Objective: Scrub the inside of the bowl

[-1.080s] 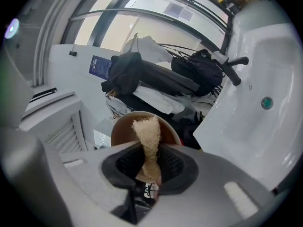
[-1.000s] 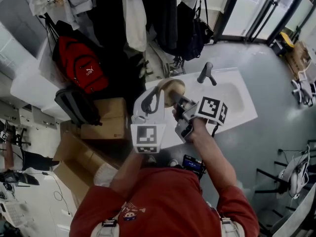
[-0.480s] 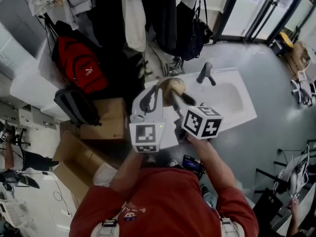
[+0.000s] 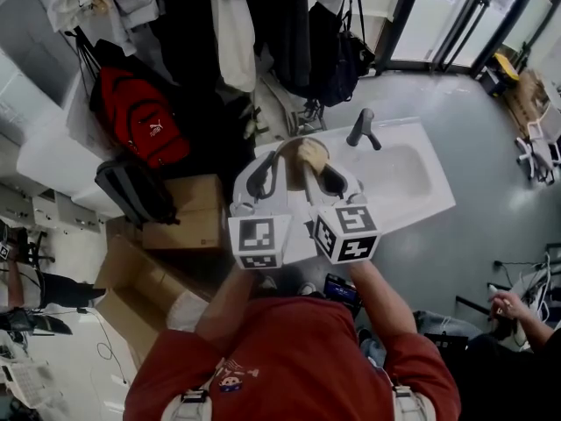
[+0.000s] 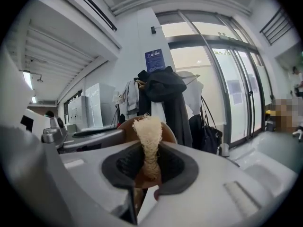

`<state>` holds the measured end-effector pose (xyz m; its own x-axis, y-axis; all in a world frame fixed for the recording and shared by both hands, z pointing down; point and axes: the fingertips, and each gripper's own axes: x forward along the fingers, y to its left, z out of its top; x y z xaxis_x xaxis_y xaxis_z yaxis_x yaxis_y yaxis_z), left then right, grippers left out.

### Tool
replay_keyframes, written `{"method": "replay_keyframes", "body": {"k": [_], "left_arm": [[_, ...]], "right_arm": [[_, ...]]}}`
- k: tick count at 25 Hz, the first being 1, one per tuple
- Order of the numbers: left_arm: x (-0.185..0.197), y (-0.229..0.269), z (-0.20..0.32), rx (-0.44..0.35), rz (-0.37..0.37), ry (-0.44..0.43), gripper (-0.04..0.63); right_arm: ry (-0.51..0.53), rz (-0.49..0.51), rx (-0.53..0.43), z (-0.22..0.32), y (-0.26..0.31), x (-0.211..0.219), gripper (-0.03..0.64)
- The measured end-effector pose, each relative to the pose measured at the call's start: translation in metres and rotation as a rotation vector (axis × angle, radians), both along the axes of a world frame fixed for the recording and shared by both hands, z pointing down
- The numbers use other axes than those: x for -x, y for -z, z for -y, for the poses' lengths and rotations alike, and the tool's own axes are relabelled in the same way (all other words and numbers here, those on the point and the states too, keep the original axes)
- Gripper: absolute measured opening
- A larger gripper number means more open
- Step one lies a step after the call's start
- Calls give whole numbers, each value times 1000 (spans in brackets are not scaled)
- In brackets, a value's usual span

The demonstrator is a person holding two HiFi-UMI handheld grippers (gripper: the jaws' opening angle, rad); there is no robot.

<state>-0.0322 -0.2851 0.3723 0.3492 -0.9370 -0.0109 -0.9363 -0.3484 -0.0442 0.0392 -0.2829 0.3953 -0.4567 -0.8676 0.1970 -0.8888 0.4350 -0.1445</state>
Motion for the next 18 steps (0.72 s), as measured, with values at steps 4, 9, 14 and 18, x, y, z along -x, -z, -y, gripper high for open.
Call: {"method": "replay_keyframes", "body": {"k": [4,9,14,18], "left_arm": [[-1,0,1,1,1,-2,29],[2,0,3,3,-6,5,23],[5,-3,4,14,-6,15,23],[10,-7,7,30,-13,25,23]], "right_arm": [[-13,-16,-40,-1,4,-2,77],[-20,-80,-122,-6,10,1,77],[-21,-91,-185,-12,16,3,77],[-29,-96,-253,-17,27,3,77]]}}
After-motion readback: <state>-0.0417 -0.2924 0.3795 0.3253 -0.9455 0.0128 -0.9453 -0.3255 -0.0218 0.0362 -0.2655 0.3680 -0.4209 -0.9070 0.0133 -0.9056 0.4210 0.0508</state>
